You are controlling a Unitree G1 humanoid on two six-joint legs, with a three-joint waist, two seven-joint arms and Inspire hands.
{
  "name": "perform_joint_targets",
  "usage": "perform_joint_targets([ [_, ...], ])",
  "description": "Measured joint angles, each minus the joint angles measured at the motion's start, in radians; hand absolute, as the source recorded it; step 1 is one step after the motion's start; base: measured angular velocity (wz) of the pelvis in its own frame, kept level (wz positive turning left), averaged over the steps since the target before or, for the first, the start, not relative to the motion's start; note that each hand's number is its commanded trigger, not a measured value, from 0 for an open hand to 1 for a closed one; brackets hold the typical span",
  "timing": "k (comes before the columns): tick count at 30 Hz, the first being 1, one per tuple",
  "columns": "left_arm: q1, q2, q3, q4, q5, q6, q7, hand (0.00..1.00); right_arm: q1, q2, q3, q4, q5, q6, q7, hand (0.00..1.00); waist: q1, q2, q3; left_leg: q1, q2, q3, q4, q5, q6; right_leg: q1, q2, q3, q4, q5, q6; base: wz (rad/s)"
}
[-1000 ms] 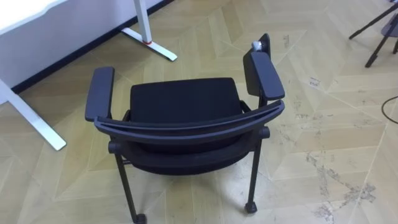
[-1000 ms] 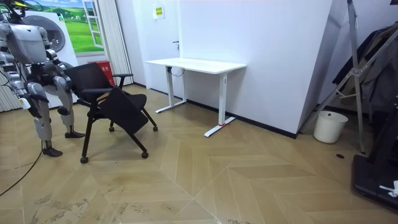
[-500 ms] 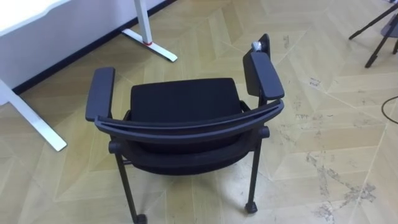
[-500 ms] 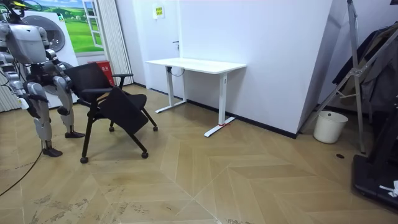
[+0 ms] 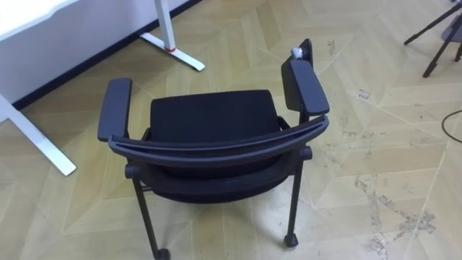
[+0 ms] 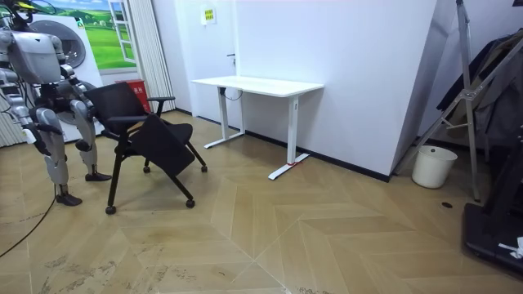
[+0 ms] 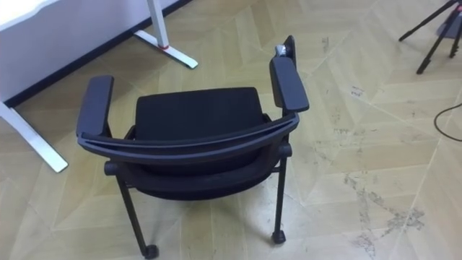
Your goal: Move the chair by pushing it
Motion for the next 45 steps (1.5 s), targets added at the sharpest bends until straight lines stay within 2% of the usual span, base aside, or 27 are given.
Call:
perform_joint_targets([
  [5, -0.009, 0.0, 0.0, -0.002, -0.003, -0.009, 0.0, 0.0, 0.008, 0.0, 0.0, -0.001, -0.003, -0.022, 0.002, 0.0, -0.004, 0.002, -0.0007, 0.003, 0.0, 0.0, 0.001, 0.0, 0.0, 0.001, 0.0, 0.002, 0.002, 0.0, 0.0, 0.0],
  [9, -0.009, 0.0, 0.0, -0.003, -0.003, -0.022, 0.0, 0.0, 0.008, 0.0, 0.0, -0.001, -0.004, -0.023, 0.003, 0.0, -0.005, 0.004, -0.0002, 0.003, 0.0, 0.0, 0.001, 0.0, 0.0, 0.002, 0.0, 0.002, 0.003, 0.0, 0.0, 0.0],
  [10, -0.009, 0.0, 0.0, -0.003, -0.003, -0.022, 0.0, 0.57, 0.008, 0.0, 0.0, -0.001, -0.004, -0.023, 0.003, 0.0, -0.005, 0.004, 0.0, 0.004, 0.0, 0.0, 0.001, 0.0, 0.0, 0.002, 0.0, 0.002, 0.004, 0.0, 0.0, 0.0],
  [11, -0.009, 0.0, -0.001, -0.003, -0.003, -0.022, 0.0, 1.0, 0.008, 0.0, 0.0, -0.001, -0.004, -0.024, 0.004, 0.0, -0.006, 0.005, 0.0006, 0.004, 0.0, 0.0, 0.002, 0.0, 0.0, 0.002, 0.0, 0.002, 0.004, 0.0, 0.0, 0.0],
  [20, -0.005, -0.003, -0.002, -0.003, -0.003, -0.041, 0.015, 1.0, 0.008, -0.001, 0.0, -0.001, -0.024, -0.045, 0.009, 0.0, -0.005, 0.008, 0.0055, 0.01, 0.0, 0.001, 0.001, 0.0, 0.0, 0.002, 0.0, 0.006, 0.004, 0.0, 0.0, 0.0],
  [37, 0.0, -0.003, 0.003, -0.001, 0.008, -0.048, 0.018, 1.0, 0.008, 0.0, -0.002, 0.003, -0.034, -0.053, 0.012, 0.0, -0.001, 0.007, 0.0049, 0.003, 0.0, 0.0, 0.0, 0.0, 0.0, 0.001, 0.0, 0.003, 0.003, 0.0, 0.0, 0.0],
  [38, 0.003, -0.003, 0.005, -0.001, 0.014, -0.051, 0.018, 0.91, 0.007, 0.0, -0.002, 0.007, -0.034, -0.053, 0.011, 0.0, 0.0, 0.006, 0.0048, 0.002, 0.0, 0.0, 0.0, 0.0, 0.0, 0.0, 0.0, 0.002, 0.003, 0.0, 0.0, 0.0],
  [39, 0.006, -0.003, 0.005, -0.001, 0.015, -0.051, 0.018, 0.4, 0.007, 0.0, -0.002, 0.016, -0.034, -0.053, 0.011, 0.0, 0.0, 0.005, 0.0044, 0.002, 0.0, 0.0, 0.0, 0.0, 0.0, 0.0, 0.0, 0.002, 0.003, -0.001, 0.0, 0.0],
  [40, 0.007, -0.003, 0.005, -0.001, 0.015, -0.051, 0.018, 0.0, 0.006, 0.0, -0.002, 0.02, -0.034, -0.053, 0.011, 0.0, 0.0, 0.005, 0.0045, 0.002, 0.0, 0.0, 0.0, 0.0, 0.0, 0.0, 0.0, 0.002, 0.003, -0.001, 0.0, 0.0],
  [45, 0.025, -0.002, 0.02, -0.001, 0.015, -0.057, 0.016, 0.0, -0.004, 0.0, -0.002, 0.032, -0.034, -0.052, 0.011, 0.0, 0.009, -0.003, 0.0018, 0.002, 0.0, 0.0, -0.001, 0.0, 0.0, 0.001, 0.0, 0.0, 0.002, -0.001, 0.0, 0.0],
])
